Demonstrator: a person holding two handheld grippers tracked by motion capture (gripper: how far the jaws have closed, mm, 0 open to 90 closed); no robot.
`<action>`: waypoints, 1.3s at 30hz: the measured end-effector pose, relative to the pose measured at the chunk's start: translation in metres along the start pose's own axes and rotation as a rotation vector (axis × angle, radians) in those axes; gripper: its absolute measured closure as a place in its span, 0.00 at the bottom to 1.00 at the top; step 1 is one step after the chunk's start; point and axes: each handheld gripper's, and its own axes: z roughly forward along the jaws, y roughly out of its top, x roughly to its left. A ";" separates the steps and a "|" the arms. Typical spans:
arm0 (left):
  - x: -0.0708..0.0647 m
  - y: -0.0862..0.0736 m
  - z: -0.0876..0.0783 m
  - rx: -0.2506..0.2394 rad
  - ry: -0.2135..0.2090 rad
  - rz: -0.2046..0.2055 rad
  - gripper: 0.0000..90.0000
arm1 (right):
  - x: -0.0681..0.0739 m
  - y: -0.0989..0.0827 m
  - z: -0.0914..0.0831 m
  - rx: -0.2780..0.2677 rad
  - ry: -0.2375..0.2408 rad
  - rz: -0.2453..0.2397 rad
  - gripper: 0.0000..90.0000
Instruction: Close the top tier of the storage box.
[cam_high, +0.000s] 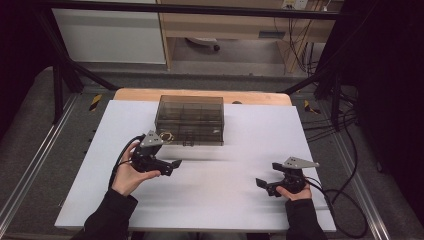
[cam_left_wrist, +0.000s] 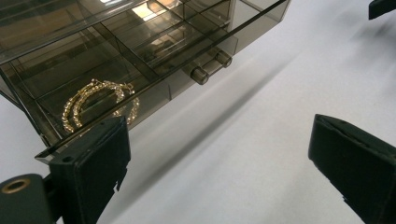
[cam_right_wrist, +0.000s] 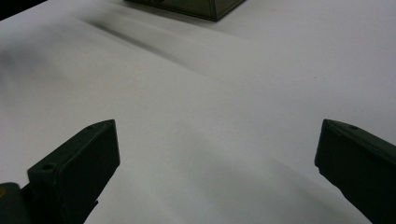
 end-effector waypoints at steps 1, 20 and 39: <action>0.000 -0.001 0.001 0.004 -0.001 0.001 0.06 | 0.000 0.000 0.000 0.000 0.000 0.000 0.01; 0.002 -0.011 0.009 0.041 0.006 0.001 0.25 | 0.001 -0.001 0.001 0.005 0.001 0.000 0.01; 0.007 -0.006 0.015 0.028 -0.002 -0.006 0.57 | 0.000 -0.001 0.000 0.004 -0.001 -0.003 0.01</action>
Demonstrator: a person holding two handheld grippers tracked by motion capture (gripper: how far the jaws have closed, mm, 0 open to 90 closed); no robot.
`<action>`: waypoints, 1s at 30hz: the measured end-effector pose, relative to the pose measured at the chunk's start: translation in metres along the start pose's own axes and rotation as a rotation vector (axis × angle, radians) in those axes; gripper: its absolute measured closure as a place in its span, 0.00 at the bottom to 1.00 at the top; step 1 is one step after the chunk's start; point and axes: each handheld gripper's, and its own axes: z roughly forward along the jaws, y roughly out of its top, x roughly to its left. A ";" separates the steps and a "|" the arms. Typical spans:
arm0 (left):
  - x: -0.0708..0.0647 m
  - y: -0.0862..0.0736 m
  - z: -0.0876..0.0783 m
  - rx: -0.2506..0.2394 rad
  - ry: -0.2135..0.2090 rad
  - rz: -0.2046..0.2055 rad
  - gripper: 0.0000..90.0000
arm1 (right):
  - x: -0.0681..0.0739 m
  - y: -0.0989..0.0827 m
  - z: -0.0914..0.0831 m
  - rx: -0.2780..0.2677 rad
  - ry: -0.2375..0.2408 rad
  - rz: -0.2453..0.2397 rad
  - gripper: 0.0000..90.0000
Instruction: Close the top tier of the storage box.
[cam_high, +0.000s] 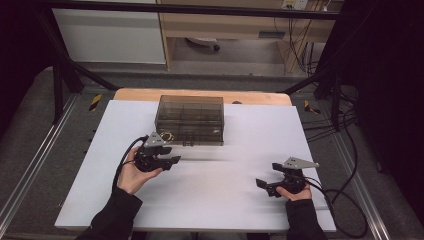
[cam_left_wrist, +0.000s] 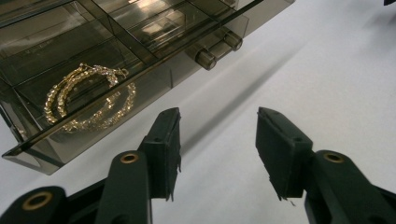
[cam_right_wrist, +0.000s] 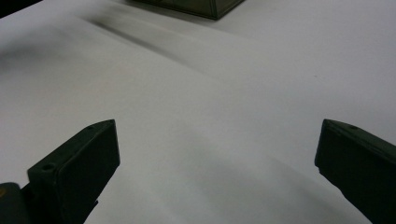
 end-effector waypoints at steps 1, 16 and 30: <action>0.000 0.000 0.000 -0.002 0.003 0.001 0.59 | 0.000 0.000 0.000 0.000 0.000 0.000 0.01; 0.003 0.002 0.002 -0.018 0.042 0.005 0.81 | 0.001 0.000 0.000 0.002 -0.002 0.005 0.01; 0.006 0.005 0.010 -0.011 0.050 -0.010 0.98 | 0.000 0.000 0.000 -0.001 -0.002 0.001 0.01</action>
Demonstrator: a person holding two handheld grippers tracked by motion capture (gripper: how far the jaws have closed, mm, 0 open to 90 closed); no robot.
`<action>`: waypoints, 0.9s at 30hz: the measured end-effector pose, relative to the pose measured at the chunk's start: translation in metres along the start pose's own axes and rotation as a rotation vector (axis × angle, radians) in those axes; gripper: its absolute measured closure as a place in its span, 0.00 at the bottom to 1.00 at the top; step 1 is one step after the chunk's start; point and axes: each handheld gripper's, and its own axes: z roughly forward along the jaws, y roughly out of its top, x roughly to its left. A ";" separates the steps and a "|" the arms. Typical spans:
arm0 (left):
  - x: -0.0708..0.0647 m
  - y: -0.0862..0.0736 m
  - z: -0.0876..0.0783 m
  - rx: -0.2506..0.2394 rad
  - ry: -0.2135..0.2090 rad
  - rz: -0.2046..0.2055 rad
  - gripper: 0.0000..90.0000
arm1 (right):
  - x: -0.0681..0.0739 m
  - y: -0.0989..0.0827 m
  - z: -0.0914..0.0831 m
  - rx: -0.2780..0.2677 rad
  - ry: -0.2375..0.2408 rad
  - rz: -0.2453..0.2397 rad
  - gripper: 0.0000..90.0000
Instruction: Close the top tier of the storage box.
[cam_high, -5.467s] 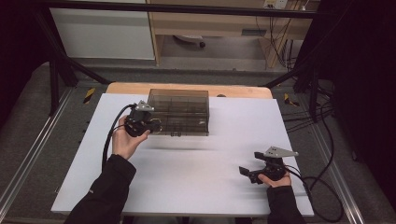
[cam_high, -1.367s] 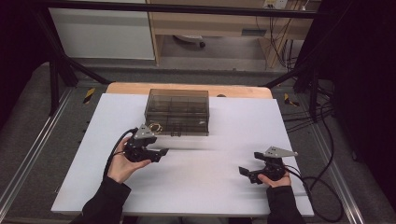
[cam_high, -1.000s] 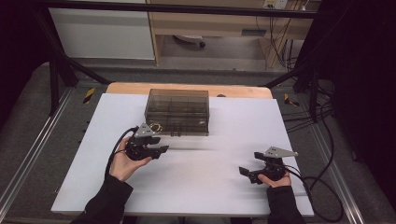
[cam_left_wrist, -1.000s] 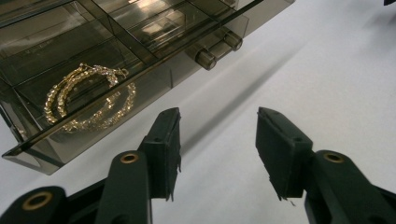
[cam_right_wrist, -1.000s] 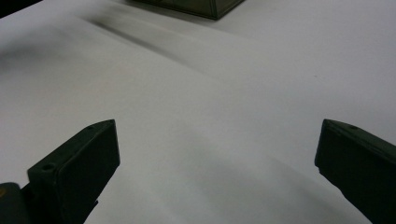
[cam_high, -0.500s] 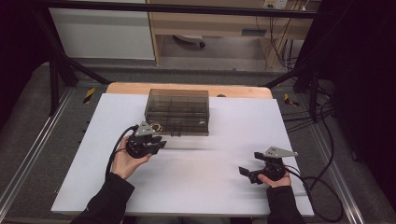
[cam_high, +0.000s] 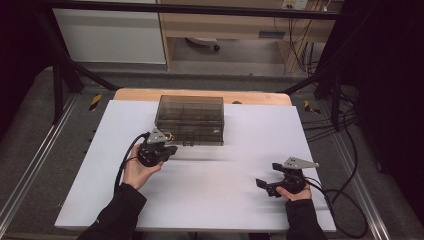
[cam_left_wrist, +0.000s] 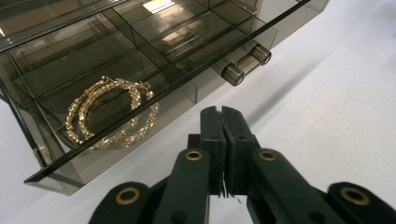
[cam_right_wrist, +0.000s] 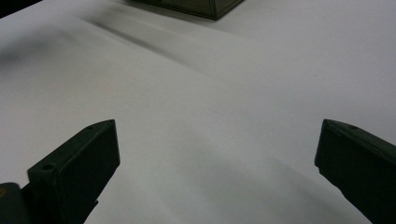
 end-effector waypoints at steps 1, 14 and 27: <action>0.000 0.000 0.001 0.000 0.002 -0.001 0.98 | 0.000 0.000 0.000 0.000 0.000 0.000 0.01; 0.001 0.003 0.007 -0.005 0.003 -0.011 1.00 | 0.000 0.000 0.000 0.002 -0.001 0.001 0.01; 0.003 0.004 0.013 -0.024 -0.002 -0.018 1.00 | 0.000 0.000 0.000 0.005 -0.001 0.002 0.01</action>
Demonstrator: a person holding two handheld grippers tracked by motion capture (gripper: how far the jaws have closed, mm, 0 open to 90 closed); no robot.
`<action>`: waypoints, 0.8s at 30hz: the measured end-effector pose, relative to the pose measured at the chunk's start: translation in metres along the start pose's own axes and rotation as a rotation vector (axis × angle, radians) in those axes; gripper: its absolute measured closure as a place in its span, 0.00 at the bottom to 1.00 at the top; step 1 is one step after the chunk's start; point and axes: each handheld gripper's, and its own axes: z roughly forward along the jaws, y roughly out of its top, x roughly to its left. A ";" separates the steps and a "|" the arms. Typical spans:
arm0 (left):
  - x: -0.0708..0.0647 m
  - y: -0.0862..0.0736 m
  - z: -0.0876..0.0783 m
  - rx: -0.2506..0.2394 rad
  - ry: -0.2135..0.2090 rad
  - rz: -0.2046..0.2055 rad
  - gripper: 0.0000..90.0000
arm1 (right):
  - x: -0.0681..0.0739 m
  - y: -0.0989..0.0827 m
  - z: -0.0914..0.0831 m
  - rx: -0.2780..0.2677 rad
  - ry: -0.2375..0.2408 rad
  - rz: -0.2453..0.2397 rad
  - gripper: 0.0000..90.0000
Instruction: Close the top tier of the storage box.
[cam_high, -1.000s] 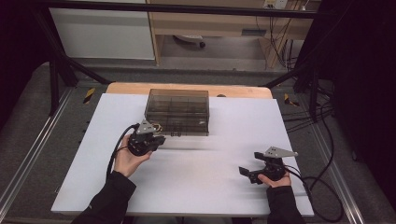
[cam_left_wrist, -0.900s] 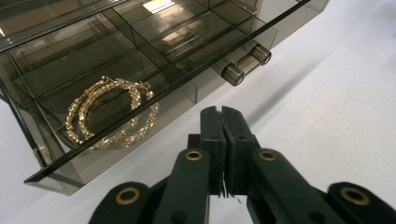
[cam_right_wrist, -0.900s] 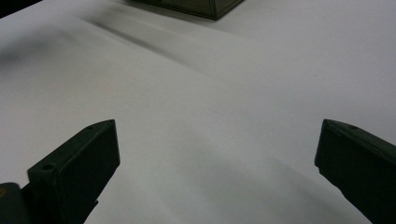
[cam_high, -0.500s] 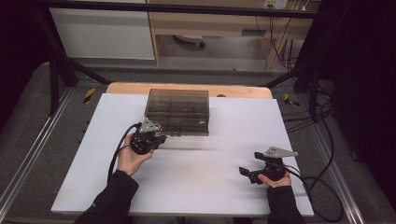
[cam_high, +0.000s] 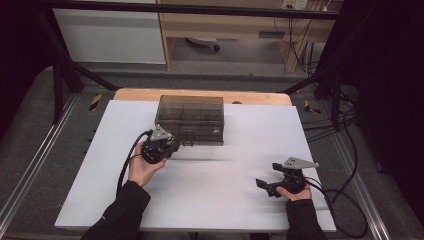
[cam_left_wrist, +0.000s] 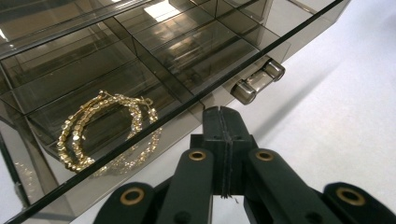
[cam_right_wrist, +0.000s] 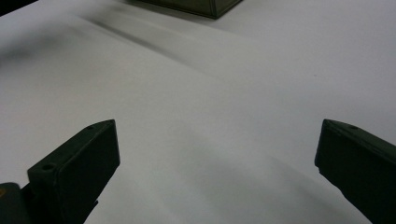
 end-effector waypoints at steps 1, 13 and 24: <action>0.000 0.000 0.000 -0.001 0.001 0.003 1.00 | 0.000 0.000 0.000 0.000 0.000 -0.002 0.01; -0.001 0.005 0.002 -0.010 0.020 0.005 1.00 | 0.000 0.000 0.000 -0.003 0.000 -0.004 0.01; 0.000 0.010 0.007 -0.020 0.033 0.002 1.00 | 0.000 0.000 0.000 -0.006 0.001 -0.003 0.01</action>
